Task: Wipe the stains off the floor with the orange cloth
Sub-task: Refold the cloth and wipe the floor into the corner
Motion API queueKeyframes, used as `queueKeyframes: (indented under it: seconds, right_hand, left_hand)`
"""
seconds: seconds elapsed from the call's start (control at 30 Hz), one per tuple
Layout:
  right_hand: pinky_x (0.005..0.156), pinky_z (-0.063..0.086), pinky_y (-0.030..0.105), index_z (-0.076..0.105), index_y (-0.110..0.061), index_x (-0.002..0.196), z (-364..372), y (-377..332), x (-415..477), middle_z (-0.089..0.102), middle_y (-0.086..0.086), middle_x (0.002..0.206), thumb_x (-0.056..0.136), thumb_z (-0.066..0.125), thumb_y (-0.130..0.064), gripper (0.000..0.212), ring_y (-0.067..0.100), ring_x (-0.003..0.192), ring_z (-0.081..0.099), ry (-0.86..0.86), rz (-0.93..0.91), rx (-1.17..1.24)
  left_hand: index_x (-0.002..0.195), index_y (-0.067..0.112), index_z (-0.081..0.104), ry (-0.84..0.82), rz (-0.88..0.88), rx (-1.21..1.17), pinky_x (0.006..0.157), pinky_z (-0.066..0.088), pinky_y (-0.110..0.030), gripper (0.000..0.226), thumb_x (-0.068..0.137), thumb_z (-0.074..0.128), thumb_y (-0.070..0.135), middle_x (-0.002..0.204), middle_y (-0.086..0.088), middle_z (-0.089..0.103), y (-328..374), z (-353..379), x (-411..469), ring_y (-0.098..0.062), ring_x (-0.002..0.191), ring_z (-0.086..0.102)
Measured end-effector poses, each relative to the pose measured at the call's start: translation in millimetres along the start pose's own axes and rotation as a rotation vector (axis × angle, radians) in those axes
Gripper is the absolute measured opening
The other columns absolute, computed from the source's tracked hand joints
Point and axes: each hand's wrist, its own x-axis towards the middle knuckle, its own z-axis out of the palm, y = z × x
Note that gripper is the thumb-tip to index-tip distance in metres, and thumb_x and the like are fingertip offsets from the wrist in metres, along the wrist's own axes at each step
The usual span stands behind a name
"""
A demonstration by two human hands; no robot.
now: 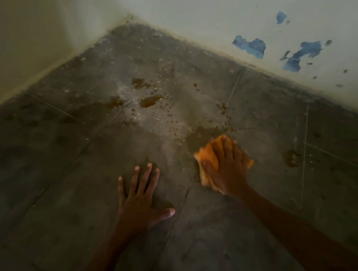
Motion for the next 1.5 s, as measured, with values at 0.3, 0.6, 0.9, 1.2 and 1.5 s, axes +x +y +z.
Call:
queueKeyframes:
  seconds: [0.3,0.6,0.9,1.2,1.5]
  right_hand:
    - [0.114,0.029,0.062,0.037,-0.037,0.149,1.6,-53.5,-48.5,0.02,-0.003,0.164,0.083,0.045,-0.071,0.075,0.036,0.148,0.031,-0.002,-0.392,0.045]
    - [0.117,0.007,0.067,0.017,-0.04,0.155,6.0,-185.1,77.6,0.003,-0.003,0.169,0.086,0.021,-0.081,0.081,0.037,0.153,-0.002,-0.156,-0.326,0.054]
    - [0.118,0.005,0.067,0.017,-0.037,0.156,8.3,-212.0,212.6,0.01,0.004,0.168,0.077,0.015,-0.089,0.094,0.043,0.151,0.006,-0.147,-0.193,0.102]
    - [0.121,0.003,0.063,0.009,-0.045,0.155,7.7,-201.0,177.4,-0.002,-0.008,0.168,0.079,0.011,-0.091,0.089,0.032,0.154,-0.005,-0.23,-0.53,0.0]
    - [0.12,-0.001,0.065,0.004,-0.04,0.157,12.9,-328.3,170.6,-0.005,0.003,0.168,0.091,0.027,-0.077,0.079,0.037,0.153,-0.01,-0.253,-0.794,-0.016]
  left_hand:
    - [0.153,0.034,0.015,0.123,-0.286,-0.122,0.116,-0.004,-0.054,0.116,0.054,0.035,0.091,0.163,0.01,0.004,-88.1,-59.0,20.7,-0.017,0.15,-0.006]
    - [0.151,0.034,-0.017,0.029,-0.356,-0.03,0.113,-0.017,-0.059,0.141,0.04,0.033,0.106,0.156,0.012,-0.031,-116.1,-64.4,26.5,-0.019,0.144,-0.03]
    - [0.152,0.034,-0.011,0.045,-0.363,-0.033,0.114,-0.013,-0.061,0.141,0.04,0.035,0.105,0.16,0.01,-0.022,-115.5,-61.2,27.6,-0.019,0.146,-0.026]
    - [0.154,0.03,-0.005,0.003,-0.356,-0.067,0.113,-0.011,-0.064,0.143,0.039,0.035,0.105,0.162,0.006,-0.014,-116.7,-65.2,27.6,-0.022,0.148,-0.021]
    - [0.155,0.028,0.005,-0.011,-0.339,-0.071,0.112,-0.002,-0.066,0.14,0.042,0.031,0.106,0.164,0.002,-0.001,-115.1,-64.5,27.1,-0.027,0.15,-0.007]
